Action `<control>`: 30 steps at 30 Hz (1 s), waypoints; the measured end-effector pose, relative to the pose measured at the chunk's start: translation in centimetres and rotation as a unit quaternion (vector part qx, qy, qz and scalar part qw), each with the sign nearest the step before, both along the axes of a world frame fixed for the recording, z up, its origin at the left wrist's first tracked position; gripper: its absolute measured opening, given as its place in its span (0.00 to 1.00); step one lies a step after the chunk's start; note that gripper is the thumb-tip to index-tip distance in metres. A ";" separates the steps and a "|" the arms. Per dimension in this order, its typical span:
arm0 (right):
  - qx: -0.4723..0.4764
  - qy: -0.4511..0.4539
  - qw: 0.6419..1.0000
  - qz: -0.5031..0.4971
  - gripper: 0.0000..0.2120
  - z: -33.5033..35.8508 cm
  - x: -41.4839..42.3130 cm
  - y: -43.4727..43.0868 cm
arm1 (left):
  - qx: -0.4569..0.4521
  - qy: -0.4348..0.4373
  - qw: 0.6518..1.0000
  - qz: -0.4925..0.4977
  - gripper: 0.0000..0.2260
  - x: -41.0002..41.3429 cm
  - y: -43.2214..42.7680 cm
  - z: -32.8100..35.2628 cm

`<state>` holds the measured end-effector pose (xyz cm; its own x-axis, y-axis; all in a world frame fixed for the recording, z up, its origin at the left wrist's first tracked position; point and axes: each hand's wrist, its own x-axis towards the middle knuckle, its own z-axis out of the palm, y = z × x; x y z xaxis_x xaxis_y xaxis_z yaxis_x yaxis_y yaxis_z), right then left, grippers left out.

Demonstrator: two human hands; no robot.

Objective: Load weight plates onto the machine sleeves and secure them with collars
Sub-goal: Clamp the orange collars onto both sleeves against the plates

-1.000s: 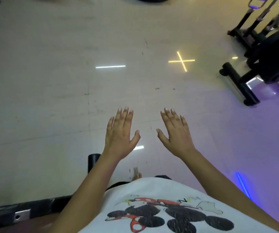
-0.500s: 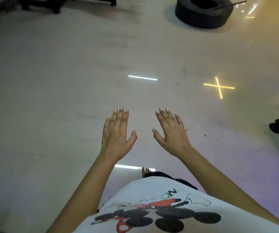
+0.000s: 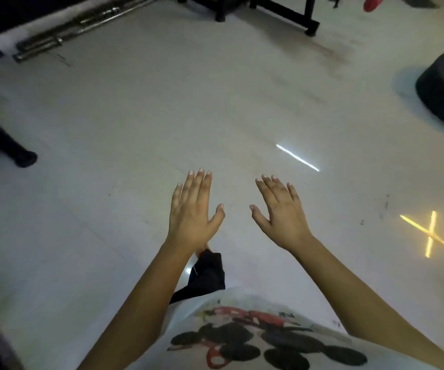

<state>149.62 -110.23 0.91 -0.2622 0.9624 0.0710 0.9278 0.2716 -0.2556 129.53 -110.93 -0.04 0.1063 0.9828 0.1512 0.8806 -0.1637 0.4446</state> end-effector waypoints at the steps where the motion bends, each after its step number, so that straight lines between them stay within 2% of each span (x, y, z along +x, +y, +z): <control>1: -0.003 0.001 1.000 0.010 0.26 0.0 -0.7 2.8 | 0.000 0.001 1.000 0.010 0.29 -0.7 2.3 0.0; 10: 0.000 0.014 0.995 0.095 0.26 0.9 -7.7 26.1 | -0.030 0.017 0.994 0.101 0.30 -7.1 22.4 0.5; 18: 0.012 0.012 0.986 0.169 0.26 -1.2 -13.8 46.9 | -0.024 0.026 0.984 0.177 0.30 -12.2 39.7 -1.0; 24: 0.028 0.013 0.962 0.271 0.25 0.6 -20.6 63.7 | -0.013 0.019 0.965 0.260 0.30 -17.0 53.4 0.1; 30: 0.043 0.029 0.925 0.375 0.25 2.6 -30.7 76.9 | 0.006 0.024 0.934 0.358 0.29 -24.3 62.9 1.9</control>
<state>118.92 -33.35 3.49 -0.8481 0.5008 0.1731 0.4550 0.8557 -0.2464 105.25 -48.05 1.82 -0.5692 0.8033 0.1752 0.7858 0.4690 0.4031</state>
